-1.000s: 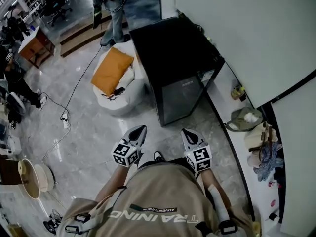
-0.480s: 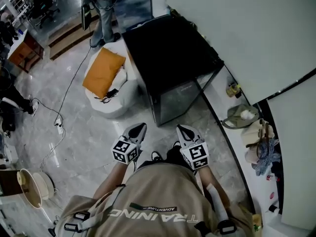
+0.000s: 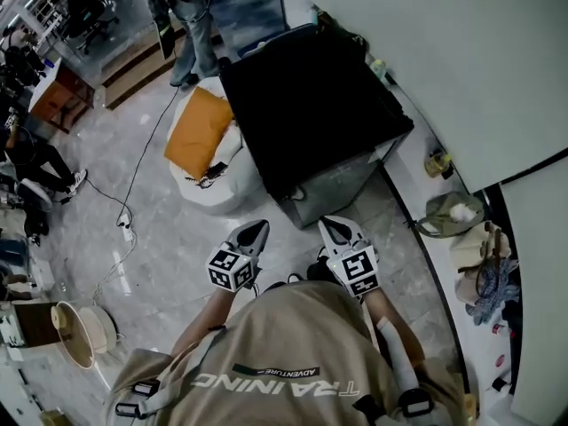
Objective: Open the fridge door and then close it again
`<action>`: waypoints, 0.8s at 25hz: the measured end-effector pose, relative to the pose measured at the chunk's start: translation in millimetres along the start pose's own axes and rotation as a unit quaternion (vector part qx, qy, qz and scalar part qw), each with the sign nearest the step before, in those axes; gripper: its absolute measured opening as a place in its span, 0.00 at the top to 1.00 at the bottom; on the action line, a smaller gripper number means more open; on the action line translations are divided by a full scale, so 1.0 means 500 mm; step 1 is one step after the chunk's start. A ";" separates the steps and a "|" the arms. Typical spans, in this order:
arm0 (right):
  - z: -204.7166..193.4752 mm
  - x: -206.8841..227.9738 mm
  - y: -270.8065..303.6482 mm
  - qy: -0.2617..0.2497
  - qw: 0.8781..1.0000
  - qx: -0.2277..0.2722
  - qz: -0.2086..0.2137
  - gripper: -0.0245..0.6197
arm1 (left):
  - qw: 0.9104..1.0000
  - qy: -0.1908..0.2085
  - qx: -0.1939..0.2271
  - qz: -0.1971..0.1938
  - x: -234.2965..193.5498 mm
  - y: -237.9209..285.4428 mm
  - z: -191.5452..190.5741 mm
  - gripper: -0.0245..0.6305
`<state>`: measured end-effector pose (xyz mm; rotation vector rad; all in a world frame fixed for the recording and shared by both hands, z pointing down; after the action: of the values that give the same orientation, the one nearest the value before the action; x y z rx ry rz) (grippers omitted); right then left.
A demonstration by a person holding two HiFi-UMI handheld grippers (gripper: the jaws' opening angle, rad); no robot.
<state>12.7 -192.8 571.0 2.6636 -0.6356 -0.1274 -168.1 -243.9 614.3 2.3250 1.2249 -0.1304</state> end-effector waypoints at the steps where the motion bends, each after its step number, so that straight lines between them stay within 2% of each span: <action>1: 0.003 0.010 0.006 -0.001 1.000 0.002 0.004 0.97 | 1.000 0.001 -0.001 0.003 -0.001 0.004 0.004 0.96; 8: 0.008 0.062 0.038 0.016 0.999 0.016 0.043 0.97 | 0.999 -0.023 -0.003 0.041 -0.044 0.037 0.011 0.96; 11: -0.006 0.085 0.043 0.008 0.998 0.012 0.058 0.97 | 0.999 -0.025 -0.004 0.047 -0.034 0.054 0.008 0.96; 17: -0.018 0.117 0.058 -0.015 0.996 0.012 0.084 0.97 | 0.998 -0.005 -0.003 0.070 -0.031 0.075 -0.011 0.96; 20: -0.015 0.123 0.058 -0.017 0.995 0.012 0.094 0.97 | 0.997 -0.023 -0.013 0.068 -0.037 0.084 -0.025 0.96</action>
<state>56.7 -241.6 589.5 2.6129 -0.9001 -0.1126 -147.5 -271.0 647.1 2.3605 1.0373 -0.1190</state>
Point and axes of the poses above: the fingertips, and each gripper's own axes: y forward along the fingers, x to its right, z out of its top, the point moved 4 cm from there along -y, backward along the fingers, and after that the axes turned 1 degree about -y, right-handed, at the moved point
